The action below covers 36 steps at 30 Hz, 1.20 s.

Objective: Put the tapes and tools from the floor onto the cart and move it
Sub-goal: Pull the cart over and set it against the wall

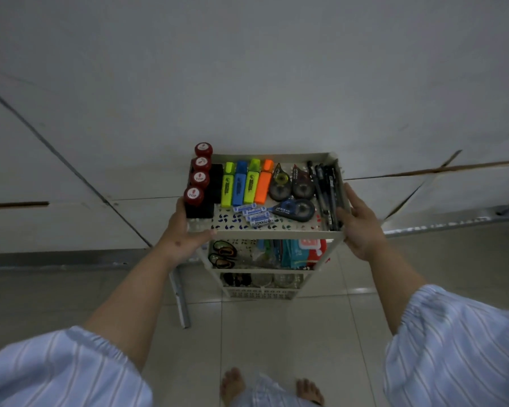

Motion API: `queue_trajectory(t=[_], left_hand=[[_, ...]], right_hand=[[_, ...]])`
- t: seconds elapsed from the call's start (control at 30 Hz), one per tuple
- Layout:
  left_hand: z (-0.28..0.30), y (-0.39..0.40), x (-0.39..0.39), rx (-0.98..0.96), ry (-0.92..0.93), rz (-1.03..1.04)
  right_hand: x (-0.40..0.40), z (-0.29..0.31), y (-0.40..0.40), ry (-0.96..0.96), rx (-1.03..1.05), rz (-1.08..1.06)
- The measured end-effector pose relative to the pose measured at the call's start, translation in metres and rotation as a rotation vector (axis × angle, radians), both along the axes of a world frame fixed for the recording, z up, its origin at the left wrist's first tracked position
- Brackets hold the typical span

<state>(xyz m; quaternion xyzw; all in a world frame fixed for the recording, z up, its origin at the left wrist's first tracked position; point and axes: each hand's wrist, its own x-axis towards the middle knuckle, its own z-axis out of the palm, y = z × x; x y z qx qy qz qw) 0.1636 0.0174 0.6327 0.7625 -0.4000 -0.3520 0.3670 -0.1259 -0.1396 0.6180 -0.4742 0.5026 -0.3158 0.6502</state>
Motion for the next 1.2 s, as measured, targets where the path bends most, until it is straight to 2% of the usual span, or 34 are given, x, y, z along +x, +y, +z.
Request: queue_trajectory(t=[0.23,0.43,0.8,1.2], left_hand=[[0.0,-0.005,-0.023,-0.061,-0.009,0.078],[-0.001,-0.014,-0.025,-0.056,0.0,0.081],[0.008,-0.03,-0.009,0.006,-0.07,-0.103],[0.002,-0.018,-0.018,-0.005,-0.039,0.032]], right_hand=[[0.003,0.003,-0.036,0.155,-0.101,0.11],[0.002,0.001,-0.053,0.168,-0.104,0.136],[-0.005,0.007,-0.029,0.162,-0.163,0.11],[-0.002,0.008,-0.041,0.337,-0.247,0.172]])
